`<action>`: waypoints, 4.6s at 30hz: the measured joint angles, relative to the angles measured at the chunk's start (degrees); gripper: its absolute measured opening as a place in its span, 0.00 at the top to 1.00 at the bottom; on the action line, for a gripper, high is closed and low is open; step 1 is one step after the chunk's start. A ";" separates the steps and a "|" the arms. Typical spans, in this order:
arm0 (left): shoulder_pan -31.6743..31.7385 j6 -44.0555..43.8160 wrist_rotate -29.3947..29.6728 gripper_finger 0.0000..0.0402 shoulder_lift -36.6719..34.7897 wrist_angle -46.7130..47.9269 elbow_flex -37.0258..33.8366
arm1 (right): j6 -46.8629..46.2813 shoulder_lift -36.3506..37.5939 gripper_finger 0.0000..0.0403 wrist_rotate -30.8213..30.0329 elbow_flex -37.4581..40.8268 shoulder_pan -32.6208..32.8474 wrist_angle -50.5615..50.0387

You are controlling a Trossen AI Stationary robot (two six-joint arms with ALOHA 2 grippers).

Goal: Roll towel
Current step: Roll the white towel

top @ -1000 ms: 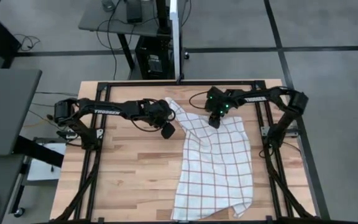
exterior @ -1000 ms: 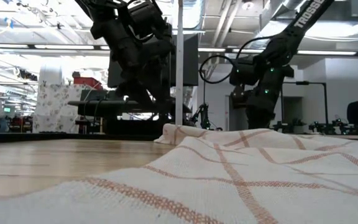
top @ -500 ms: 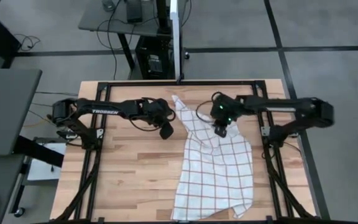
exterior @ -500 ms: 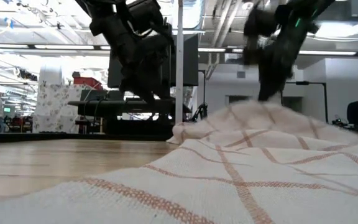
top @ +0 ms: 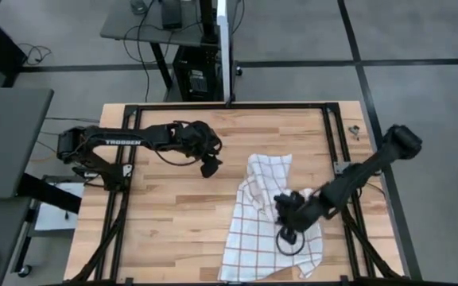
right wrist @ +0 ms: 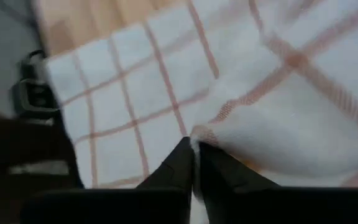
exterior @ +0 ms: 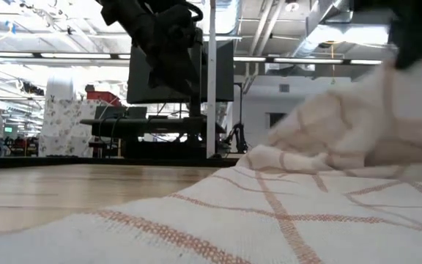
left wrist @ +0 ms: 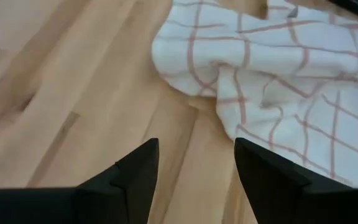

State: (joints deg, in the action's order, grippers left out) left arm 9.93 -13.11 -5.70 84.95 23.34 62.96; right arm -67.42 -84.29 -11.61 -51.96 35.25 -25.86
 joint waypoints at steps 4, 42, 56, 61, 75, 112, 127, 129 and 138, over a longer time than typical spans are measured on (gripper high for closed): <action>-0.82 0.49 -0.02 0.52 0.54 0.05 -0.05 | -4.56 -5.15 0.75 4.39 -0.01 1.08 5.77; -0.46 -4.05 -1.22 0.52 0.43 -0.30 -0.03 | -9.96 17.72 0.39 10.17 29.69 -37.45 7.97; -0.46 -5.67 -1.16 0.52 -3.16 3.49 0.91 | 10.23 12.87 0.98 7.73 12.97 -33.17 20.85; -0.18 -4.20 -1.14 0.52 -7.27 9.29 4.13 | 21.40 7.19 0.99 6.68 -2.14 -26.37 17.58; -2.88 -1.01 -1.17 0.52 -5.88 14.37 4.80 | 22.56 -22.21 0.86 18.23 -18.54 -16.04 23.22; -19.66 3.18 -4.10 0.52 4.82 1.68 4.80 | 37.03 2.87 0.45 6.46 -20.06 -12.59 -24.41; -21.17 -12.10 -6.42 0.52 25.16 -14.60 4.82 | 21.75 10.59 0.45 2.65 -2.82 -2.90 -15.20; -21.13 -13.55 -6.35 0.52 27.57 -14.63 4.80 | 21.00 10.60 0.45 2.62 -2.28 -1.75 -15.13; -20.10 -18.01 -6.29 0.52 30.33 -19.04 4.96 | 19.13 10.49 0.45 2.42 -1.19 1.94 -14.98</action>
State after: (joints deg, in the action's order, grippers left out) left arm -10.17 -31.11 -11.99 115.28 4.30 67.92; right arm -48.29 -73.80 -9.19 -53.16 37.19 -40.83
